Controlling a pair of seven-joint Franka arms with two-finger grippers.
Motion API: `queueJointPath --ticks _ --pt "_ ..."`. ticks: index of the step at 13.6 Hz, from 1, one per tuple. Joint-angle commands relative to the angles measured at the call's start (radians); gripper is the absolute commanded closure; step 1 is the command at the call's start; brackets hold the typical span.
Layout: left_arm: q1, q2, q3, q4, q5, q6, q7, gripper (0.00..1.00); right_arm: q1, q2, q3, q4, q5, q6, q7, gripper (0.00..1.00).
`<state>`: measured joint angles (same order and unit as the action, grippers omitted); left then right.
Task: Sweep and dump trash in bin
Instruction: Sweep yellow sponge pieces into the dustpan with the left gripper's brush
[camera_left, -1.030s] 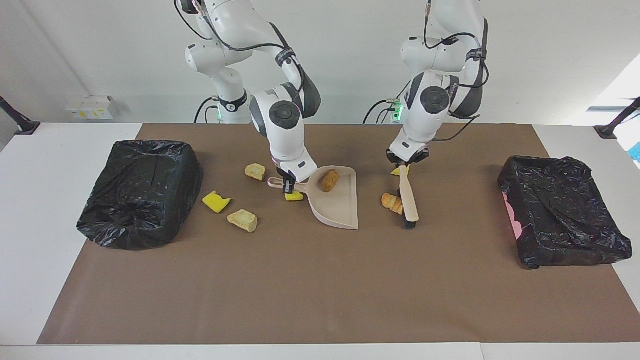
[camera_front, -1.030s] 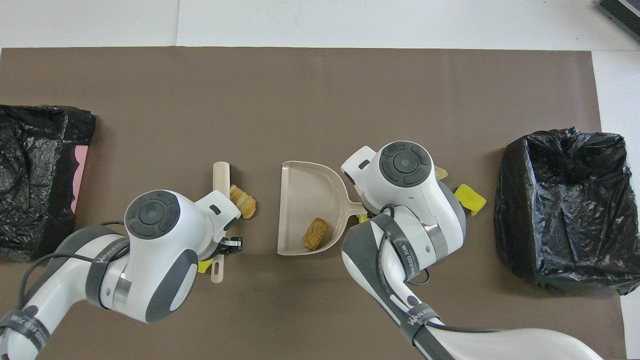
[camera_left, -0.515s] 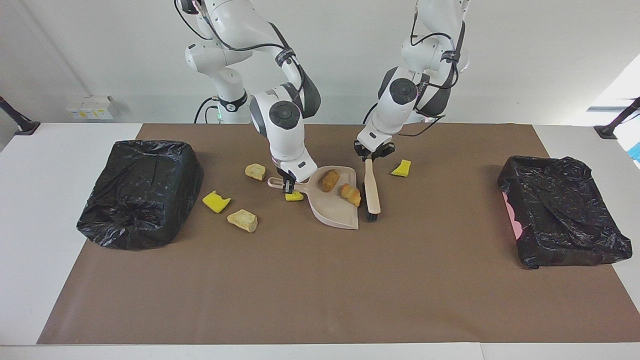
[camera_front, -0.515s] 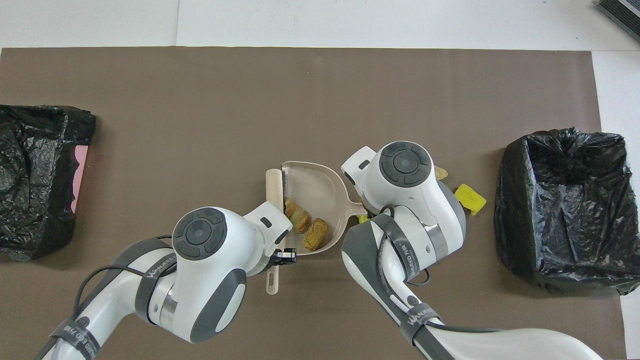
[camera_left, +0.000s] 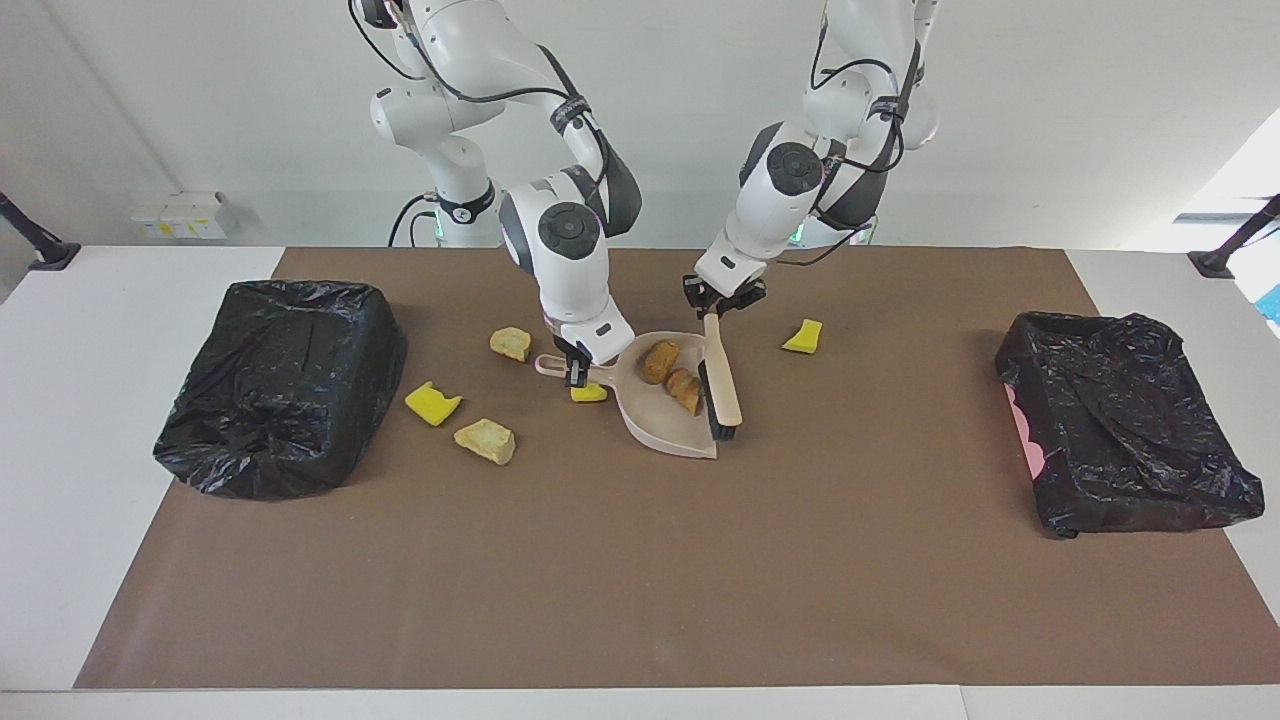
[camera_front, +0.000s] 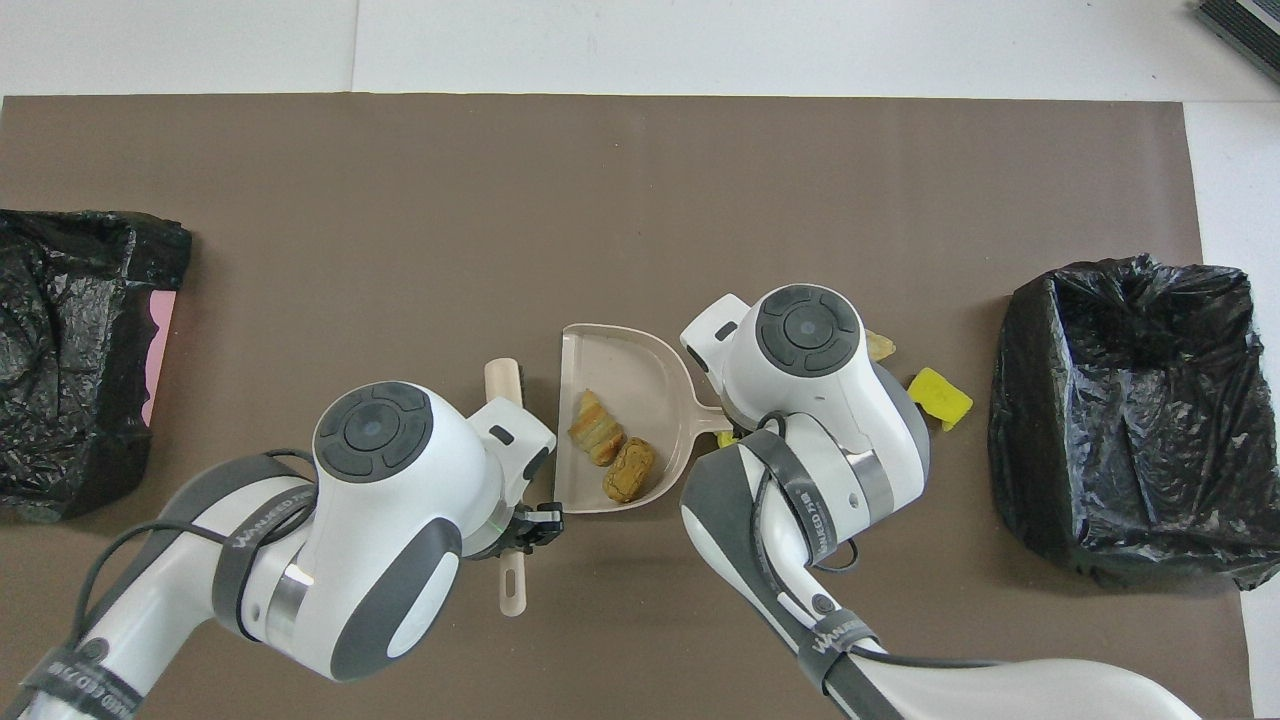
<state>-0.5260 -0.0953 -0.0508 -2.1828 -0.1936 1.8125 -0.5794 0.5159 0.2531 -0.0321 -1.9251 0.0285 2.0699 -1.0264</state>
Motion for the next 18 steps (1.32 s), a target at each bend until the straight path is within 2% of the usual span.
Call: queueJointPath --ticks 1,3,7,9,12,16,18 --pt "0.026 -0.092 -0.004 -0.055 0.103 -0.154 -0.085 1.0 0.024 -0.038 0.008 -0.043 -0.021 0.016 -0.018 1.0" --pt "0.035 -0.156 -0.004 -0.151 0.115 -0.142 -0.187 1.0 0.03 -0.041 0.009 -0.041 -0.048 0.012 -0.049 1.0" --pt "0.083 -0.26 -0.006 -0.28 0.117 -0.157 -0.278 1.0 0.058 -0.057 0.008 -0.074 -0.051 0.021 -0.077 1.0" --pt "0.08 -0.285 -0.011 -0.325 0.115 -0.139 -0.35 1.0 0.068 -0.057 0.008 -0.074 -0.053 0.021 -0.069 1.0" --pt "0.066 -0.27 -0.012 -0.351 0.086 -0.018 -0.422 1.0 0.069 -0.055 0.008 -0.074 -0.053 0.022 -0.069 1.0" --pt "0.034 -0.156 -0.012 -0.353 -0.026 0.143 -0.422 1.0 0.069 -0.054 0.008 -0.074 -0.053 0.024 -0.049 1.0" --pt "0.031 -0.12 -0.014 -0.338 -0.032 0.241 -0.404 1.0 0.069 -0.054 0.008 -0.074 -0.053 0.025 -0.046 1.0"
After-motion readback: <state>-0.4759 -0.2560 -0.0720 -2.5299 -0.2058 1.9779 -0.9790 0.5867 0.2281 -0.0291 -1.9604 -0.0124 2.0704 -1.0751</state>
